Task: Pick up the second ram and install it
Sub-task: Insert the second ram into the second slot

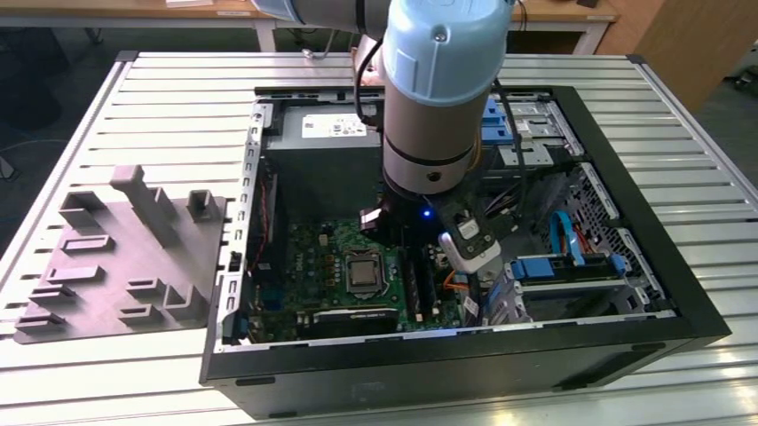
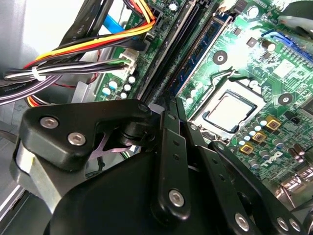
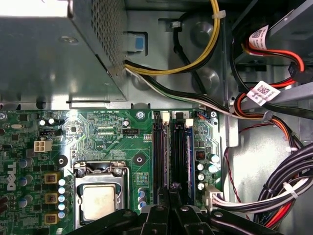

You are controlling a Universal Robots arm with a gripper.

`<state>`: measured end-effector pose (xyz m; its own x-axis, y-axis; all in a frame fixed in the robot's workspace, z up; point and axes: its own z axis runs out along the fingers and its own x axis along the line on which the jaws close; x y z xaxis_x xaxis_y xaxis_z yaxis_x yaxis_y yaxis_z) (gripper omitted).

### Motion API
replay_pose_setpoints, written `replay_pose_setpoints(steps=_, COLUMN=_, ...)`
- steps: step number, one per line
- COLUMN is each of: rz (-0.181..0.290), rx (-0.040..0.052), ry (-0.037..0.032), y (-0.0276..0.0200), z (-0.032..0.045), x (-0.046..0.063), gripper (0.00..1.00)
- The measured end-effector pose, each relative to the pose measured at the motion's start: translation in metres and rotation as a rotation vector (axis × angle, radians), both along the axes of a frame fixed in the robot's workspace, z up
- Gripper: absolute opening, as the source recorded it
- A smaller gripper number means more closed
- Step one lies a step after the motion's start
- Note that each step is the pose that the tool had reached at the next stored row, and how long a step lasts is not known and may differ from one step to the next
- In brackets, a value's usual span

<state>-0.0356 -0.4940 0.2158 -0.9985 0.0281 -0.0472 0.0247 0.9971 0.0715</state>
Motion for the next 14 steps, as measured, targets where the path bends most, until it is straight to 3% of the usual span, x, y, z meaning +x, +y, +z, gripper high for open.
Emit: replay_pose_setpoints(steps=14, rz=0.000, rx=-0.0003, ry=0.0000, y=0.0000, z=-0.0026, x=0.0000, gripper=0.12)
